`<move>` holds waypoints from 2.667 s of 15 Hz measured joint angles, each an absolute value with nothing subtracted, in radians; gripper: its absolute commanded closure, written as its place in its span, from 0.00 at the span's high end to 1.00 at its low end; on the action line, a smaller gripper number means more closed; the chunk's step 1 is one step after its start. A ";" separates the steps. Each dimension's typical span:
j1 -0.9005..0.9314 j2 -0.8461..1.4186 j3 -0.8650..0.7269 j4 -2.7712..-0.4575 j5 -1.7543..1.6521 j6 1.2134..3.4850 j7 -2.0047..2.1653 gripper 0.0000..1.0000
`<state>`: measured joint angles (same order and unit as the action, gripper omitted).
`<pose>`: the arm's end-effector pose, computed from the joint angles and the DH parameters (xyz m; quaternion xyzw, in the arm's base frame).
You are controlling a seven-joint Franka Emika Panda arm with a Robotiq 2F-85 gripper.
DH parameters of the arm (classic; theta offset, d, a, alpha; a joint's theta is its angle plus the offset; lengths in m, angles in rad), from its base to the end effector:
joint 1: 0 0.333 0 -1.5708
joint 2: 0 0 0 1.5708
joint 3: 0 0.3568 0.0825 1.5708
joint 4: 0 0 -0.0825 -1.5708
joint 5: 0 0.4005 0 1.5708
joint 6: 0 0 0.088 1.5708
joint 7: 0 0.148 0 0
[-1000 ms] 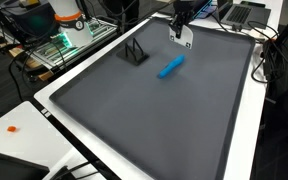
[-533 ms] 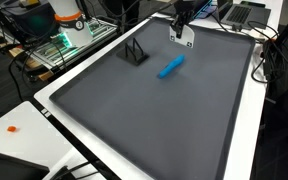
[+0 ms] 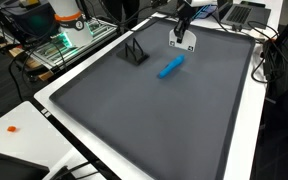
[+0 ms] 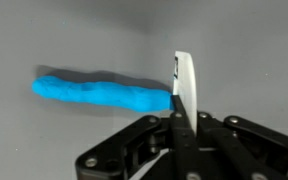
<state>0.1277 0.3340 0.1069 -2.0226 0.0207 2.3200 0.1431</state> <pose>0.6021 0.1435 0.2681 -0.9989 -0.0359 0.0218 0.0213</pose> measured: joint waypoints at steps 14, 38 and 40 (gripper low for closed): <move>0.176 0.471 0.057 -1.906 -0.093 2.310 0.197 0.01; 0.144 0.470 0.074 -1.952 0.014 2.316 0.125 0.01; 0.133 0.462 0.085 -1.965 0.052 2.317 0.099 0.01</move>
